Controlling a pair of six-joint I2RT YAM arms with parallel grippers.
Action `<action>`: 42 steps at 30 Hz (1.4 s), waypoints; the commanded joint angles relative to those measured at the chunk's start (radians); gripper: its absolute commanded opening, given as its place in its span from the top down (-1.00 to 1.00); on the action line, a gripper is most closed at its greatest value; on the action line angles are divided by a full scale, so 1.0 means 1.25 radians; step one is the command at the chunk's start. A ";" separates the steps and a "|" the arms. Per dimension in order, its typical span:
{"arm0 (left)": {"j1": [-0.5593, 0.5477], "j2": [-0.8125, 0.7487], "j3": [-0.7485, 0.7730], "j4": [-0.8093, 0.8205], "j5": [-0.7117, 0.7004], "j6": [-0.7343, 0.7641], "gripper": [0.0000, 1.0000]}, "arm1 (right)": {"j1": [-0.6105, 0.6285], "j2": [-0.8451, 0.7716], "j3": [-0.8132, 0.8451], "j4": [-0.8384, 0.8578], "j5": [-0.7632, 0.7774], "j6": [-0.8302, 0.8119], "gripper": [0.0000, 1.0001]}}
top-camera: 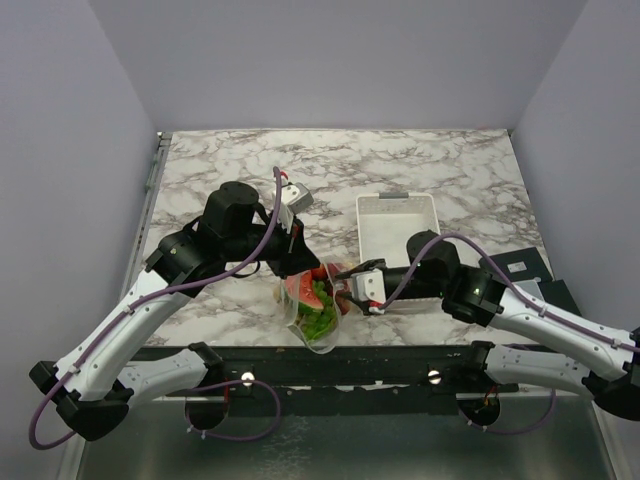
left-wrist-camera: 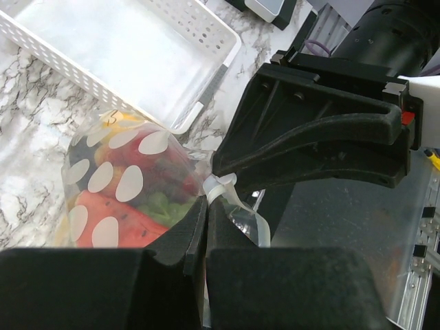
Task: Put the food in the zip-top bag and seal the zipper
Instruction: Adjust the zipper food storage bag at the center of the board.
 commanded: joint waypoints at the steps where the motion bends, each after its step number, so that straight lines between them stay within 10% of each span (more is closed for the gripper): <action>1: -0.003 -0.012 0.037 0.032 0.040 0.009 0.98 | 0.015 0.010 -0.016 0.019 0.034 -0.012 0.18; 9: -0.004 -0.011 0.034 0.032 0.046 0.009 0.98 | 0.031 0.011 -0.024 0.015 0.064 -0.014 0.30; 17: -0.003 -0.016 0.025 0.029 0.041 0.011 0.98 | 0.036 0.004 0.011 -0.027 0.092 -0.015 0.99; 42: -0.004 -0.123 -0.094 0.028 -0.065 0.032 0.92 | 0.036 0.158 0.446 -0.449 0.186 0.225 0.99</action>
